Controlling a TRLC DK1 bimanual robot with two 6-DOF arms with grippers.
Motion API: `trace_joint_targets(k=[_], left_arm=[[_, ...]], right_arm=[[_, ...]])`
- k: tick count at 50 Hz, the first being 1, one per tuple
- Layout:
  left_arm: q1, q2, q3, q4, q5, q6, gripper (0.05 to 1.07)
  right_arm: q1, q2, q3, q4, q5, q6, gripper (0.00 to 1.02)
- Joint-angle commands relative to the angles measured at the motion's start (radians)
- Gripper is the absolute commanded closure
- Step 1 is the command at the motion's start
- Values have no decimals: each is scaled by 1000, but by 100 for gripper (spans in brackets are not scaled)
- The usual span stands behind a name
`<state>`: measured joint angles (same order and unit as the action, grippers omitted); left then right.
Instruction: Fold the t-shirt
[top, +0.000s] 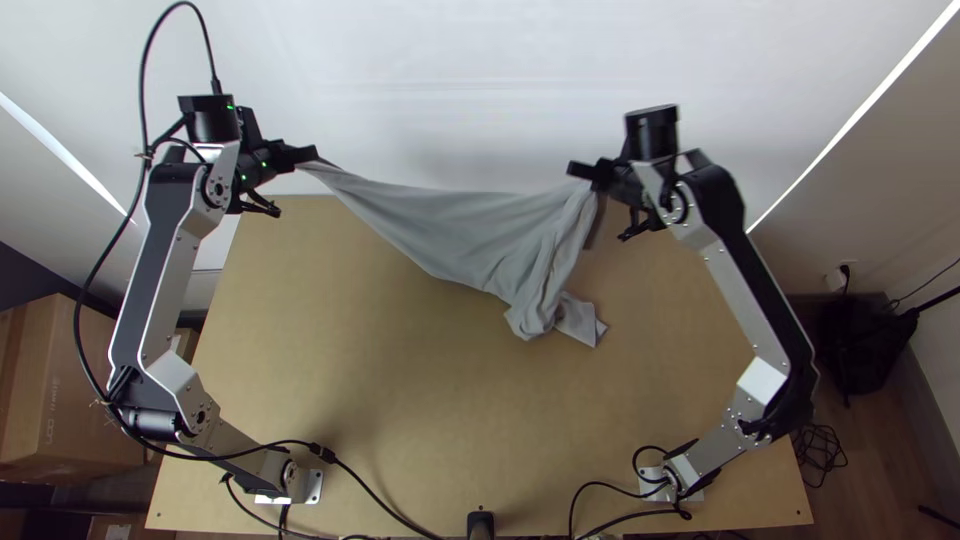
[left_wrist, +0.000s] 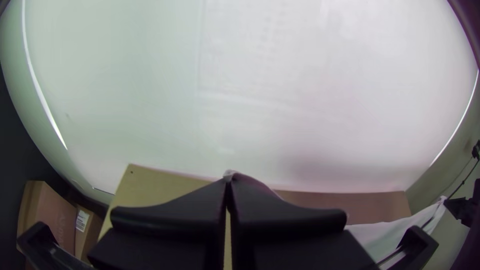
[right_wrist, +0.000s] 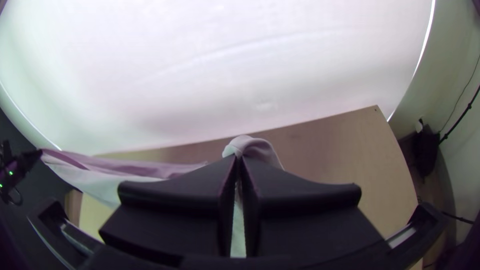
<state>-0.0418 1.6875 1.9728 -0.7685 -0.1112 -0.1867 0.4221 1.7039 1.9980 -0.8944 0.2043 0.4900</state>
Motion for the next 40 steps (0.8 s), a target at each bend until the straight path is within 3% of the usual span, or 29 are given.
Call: trace_joint_targets(k=[1,6,10,16,30,40], left_arm=[[0,-23,103,14,-39,-3,105],[-9,-23,186,14,-67,-5,105],[-20,-29,242,21,-79,-11,105],[-58,-80,253,95,-119,-11,105],[-96,-255,147,325,-157,4,105],[-98,-351,138,365,-166,33,105]], right_arm=[[-66,-87,33,121,-77,12,100],[-112,-113,47,275,-118,-27,100],[-141,-102,122,281,-137,-41,100],[-175,-102,200,334,-144,-140,100],[-230,-197,205,523,-148,-217,100],[-226,-300,193,623,-177,-266,100]])
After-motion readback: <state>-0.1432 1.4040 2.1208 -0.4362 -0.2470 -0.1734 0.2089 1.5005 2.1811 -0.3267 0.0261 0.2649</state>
